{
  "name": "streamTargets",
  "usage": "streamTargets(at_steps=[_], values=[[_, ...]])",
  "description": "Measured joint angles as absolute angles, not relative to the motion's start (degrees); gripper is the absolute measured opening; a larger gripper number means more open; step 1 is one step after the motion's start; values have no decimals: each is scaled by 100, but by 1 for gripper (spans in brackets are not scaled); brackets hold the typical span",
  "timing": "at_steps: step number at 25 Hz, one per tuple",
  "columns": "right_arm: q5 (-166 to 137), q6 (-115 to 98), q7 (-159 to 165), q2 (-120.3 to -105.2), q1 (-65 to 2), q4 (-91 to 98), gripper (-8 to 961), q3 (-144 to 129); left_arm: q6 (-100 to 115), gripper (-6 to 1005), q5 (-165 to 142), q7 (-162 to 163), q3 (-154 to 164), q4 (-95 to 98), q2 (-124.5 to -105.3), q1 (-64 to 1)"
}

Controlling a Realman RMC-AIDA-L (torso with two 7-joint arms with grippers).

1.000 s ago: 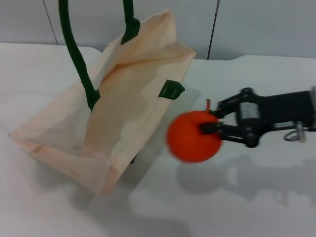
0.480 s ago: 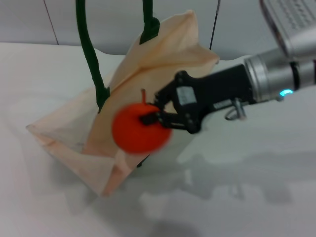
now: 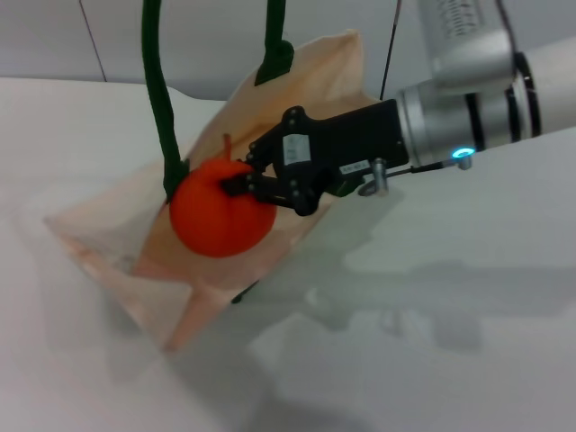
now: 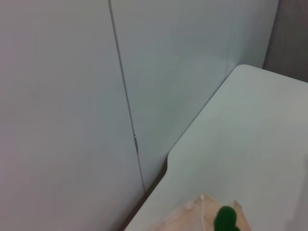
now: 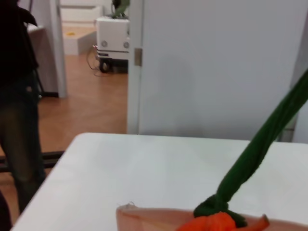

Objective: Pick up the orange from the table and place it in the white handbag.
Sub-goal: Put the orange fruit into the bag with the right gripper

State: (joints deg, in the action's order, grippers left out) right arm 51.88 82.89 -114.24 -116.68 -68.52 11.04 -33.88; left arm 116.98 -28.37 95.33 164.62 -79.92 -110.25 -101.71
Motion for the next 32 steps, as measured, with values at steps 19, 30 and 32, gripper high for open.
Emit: streamTargets(at_steps=[19, 30, 32], values=[[5505, 7748, -11500, -11622, -6589, 1406, 68, -3353, 11699, 120, -2918, 9510, 16462, -7936, -11031, -10118], [5736, 7362, -11505, -11653, -6509, 1337, 66, -3738, 11705, 119, -2913, 9514, 16459, -7937, -11057, -10223], [5775, 7338, -11517, -11655, -6520, 1306, 65, -3761, 11706, 119, -2902, 9519, 16456, -7936, -11057, -10230]])
